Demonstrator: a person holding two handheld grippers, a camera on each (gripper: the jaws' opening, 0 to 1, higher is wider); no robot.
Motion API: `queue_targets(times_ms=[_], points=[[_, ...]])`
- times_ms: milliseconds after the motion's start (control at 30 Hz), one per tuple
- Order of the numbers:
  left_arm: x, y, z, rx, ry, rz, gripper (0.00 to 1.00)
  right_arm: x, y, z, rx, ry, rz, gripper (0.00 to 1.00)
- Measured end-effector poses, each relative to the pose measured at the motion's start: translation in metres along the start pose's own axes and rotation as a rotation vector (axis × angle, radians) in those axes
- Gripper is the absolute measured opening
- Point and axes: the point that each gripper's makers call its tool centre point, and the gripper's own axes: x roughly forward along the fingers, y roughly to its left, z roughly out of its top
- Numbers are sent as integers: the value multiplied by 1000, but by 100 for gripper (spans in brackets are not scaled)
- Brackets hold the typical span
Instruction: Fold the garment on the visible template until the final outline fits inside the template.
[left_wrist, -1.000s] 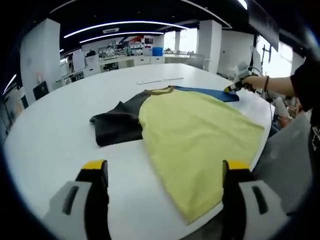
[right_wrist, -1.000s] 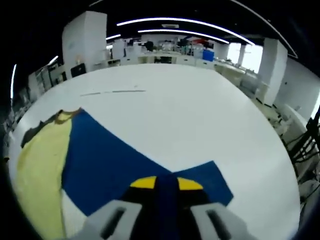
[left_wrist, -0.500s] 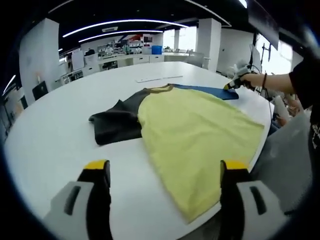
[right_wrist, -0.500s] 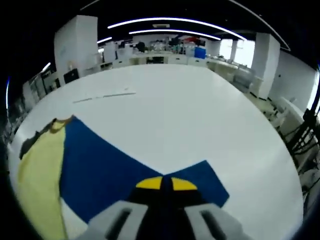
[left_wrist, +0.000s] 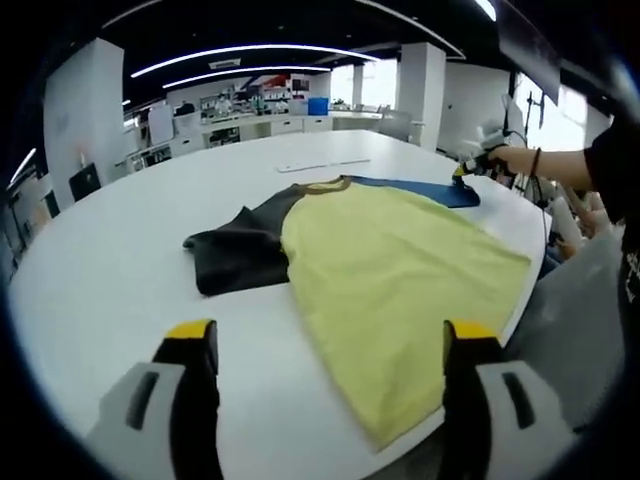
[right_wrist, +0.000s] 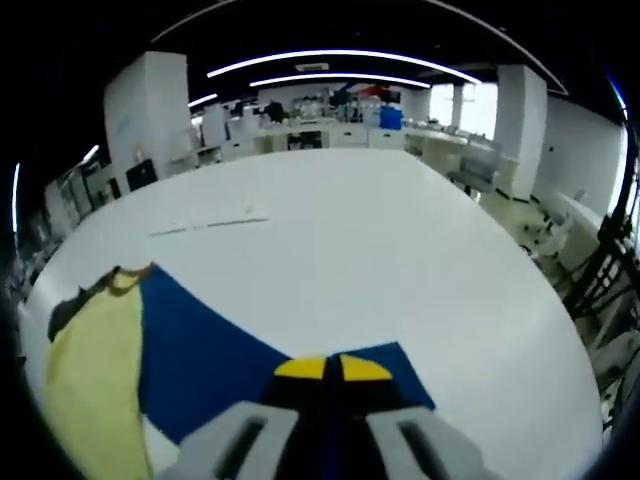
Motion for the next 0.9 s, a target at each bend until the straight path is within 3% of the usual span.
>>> queue_targets(times_ms=[200,333,400,667,900], points=[[0,-1,2,3,-14,-4,94,-14,25,23,-34,-43,46,0],[-1,-5,6,7,-22,-4,95,-10,34,39,-53,-65,78,0],[-1,-7,9,5,-28,-3,95,-20,49,38,-63,-65,89,0],[-4,-10,17,-27,-56,11,95,-9,69,54,-95,-72,142,0],[-5,-13,18,-3,-55,4,95,-15,100,63,-122,-84,192,0]])
